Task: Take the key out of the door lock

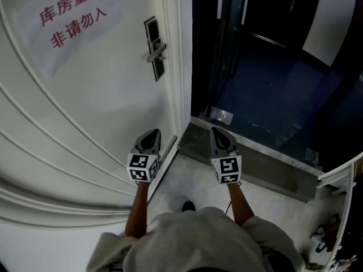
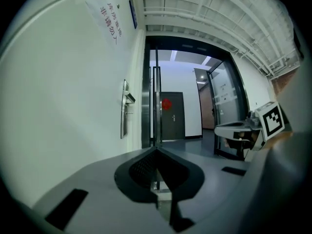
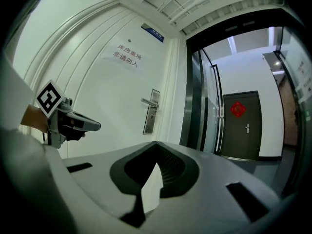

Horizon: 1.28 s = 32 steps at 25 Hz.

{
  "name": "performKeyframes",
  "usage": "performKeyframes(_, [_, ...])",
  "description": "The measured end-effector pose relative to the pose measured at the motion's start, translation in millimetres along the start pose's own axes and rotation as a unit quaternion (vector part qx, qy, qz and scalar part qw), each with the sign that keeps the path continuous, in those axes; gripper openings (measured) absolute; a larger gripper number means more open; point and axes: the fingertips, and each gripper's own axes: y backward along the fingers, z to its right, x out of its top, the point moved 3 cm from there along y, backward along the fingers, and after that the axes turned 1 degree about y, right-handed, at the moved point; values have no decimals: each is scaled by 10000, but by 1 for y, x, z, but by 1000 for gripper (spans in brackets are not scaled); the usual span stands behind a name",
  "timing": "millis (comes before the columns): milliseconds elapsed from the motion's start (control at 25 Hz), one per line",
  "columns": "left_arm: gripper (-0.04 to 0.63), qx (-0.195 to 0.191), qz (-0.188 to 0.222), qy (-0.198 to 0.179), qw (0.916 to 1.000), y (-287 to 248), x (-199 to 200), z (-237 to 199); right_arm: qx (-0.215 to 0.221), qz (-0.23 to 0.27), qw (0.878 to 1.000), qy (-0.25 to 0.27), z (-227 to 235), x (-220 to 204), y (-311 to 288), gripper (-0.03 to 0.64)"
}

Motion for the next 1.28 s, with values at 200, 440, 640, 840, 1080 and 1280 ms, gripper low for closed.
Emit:
performKeyframes(200, [17, 22, -81, -18, 10000, -38, 1, -9, 61, -76, 9999, -83, 19, -13, -32, 23])
performKeyframes(440, [17, -44, -345, 10, 9994, -64, -16, -15, 124, -323, 9992, -209, 24, -37, -58, 23])
performKeyframes(640, [17, -167, -360, 18, 9992, -91, -16, -28, 97, -447, 9988, -190, 28, -45, -84, 23])
performKeyframes(840, [17, -379, -233, 1, 9990, -126, -7, -46, 7, -472, 9988, -110, 31, -41, -120, 22])
performKeyframes(1080, [17, -791, -115, -71, 9968, -168, 8, -65, -223, -393, 9990, 1, 36, -26, -169, 22])
performKeyframes(1280, [17, -1159, -26, -7, 9933, -194, 13, -78, -463, -375, 9982, -29, 36, -20, -197, 23])
